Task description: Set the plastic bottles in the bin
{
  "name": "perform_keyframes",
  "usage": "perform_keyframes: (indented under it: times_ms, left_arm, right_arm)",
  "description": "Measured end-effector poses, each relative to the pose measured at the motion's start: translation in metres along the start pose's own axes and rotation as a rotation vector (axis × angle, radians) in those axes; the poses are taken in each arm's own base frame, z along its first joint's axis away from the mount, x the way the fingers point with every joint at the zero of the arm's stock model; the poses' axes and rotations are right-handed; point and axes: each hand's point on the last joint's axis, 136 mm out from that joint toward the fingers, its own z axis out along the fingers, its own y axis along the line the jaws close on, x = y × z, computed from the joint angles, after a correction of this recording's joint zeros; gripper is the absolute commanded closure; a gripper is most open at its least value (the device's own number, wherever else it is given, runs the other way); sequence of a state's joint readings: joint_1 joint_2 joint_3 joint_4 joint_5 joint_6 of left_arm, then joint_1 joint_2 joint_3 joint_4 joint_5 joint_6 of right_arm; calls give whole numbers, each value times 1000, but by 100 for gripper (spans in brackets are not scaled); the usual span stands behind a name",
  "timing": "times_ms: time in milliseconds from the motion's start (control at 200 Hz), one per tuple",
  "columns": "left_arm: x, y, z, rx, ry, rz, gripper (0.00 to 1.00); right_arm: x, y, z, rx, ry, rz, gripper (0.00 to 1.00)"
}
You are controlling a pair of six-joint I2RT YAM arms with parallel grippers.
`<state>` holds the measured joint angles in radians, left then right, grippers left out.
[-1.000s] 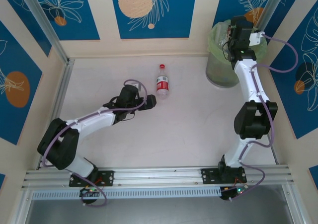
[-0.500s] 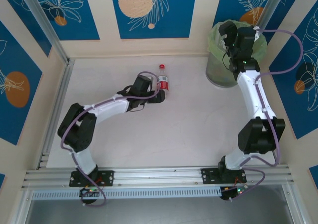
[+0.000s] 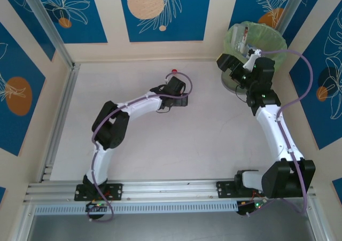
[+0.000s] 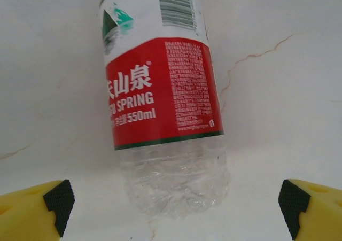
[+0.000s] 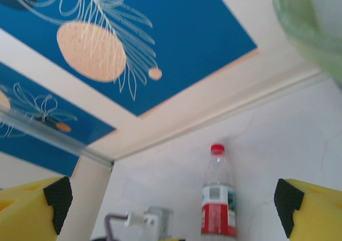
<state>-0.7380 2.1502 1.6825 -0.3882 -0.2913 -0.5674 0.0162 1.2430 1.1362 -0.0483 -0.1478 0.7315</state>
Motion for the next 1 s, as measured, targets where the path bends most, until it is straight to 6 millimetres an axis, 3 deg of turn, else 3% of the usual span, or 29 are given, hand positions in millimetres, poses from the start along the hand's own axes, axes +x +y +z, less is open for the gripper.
perform_keyframes:
  times_ms: [175,365,540,1000]
  left_arm:
    - [1,-5,26,-73,19,22,1]
    - [13,-7,51,-119,53,57,11]
    - [18,-8,53,-134,62,124,23]
    - [18,-6,53,-148,44,194,42]
  right_arm:
    - [27,-9,-1,-3,77,24,1]
    - [36,-11,-5,3,106,34,1]
    - [39,-13,-6,14,119,33,0]
    - [46,-21,-7,49,144,41,0]
